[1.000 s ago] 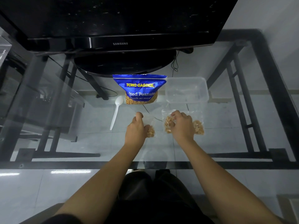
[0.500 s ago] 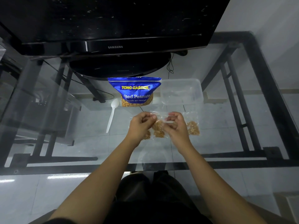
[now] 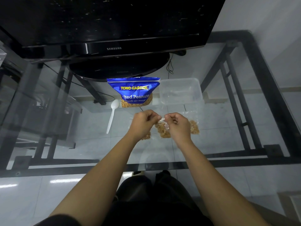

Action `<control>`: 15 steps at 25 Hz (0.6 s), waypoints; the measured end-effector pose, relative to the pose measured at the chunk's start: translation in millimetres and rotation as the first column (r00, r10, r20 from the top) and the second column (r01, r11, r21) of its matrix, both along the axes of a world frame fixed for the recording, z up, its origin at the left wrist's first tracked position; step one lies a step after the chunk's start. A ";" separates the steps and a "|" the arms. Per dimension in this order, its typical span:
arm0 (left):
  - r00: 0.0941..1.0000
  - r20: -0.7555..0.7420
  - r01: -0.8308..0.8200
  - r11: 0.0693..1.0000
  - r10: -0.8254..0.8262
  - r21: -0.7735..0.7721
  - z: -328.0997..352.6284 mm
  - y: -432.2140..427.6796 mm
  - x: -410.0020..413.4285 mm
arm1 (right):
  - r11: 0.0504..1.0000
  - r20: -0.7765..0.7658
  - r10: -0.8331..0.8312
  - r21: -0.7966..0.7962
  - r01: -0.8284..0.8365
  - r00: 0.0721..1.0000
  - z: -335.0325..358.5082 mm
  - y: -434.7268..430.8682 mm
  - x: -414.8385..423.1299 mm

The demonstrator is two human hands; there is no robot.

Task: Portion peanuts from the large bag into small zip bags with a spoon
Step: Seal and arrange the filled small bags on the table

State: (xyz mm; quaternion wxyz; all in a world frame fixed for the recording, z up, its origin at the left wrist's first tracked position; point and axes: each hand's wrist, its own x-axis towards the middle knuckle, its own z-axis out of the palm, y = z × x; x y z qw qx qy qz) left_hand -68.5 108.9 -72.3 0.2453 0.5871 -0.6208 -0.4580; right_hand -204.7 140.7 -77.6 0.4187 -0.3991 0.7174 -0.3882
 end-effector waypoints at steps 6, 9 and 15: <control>0.993 0.115 0.040 0.999 -0.041 0.011 -3.0 -5.0 12.6 | 1.000 -0.024 -0.009 0.026 0.009 1.000 0.9 -2.7 -4.9; 0.996 -0.079 -0.036 0.994 0.044 0.103 0.2 0.6 14.2 | 0.994 0.191 -0.043 0.107 0.023 0.981 6.1 -5.0 -7.4; 0.970 -0.162 -0.131 0.949 0.182 0.286 -20.6 23.2 7.7 | 0.985 0.014 0.095 0.141 -0.096 0.995 0.6 -12.3 -18.4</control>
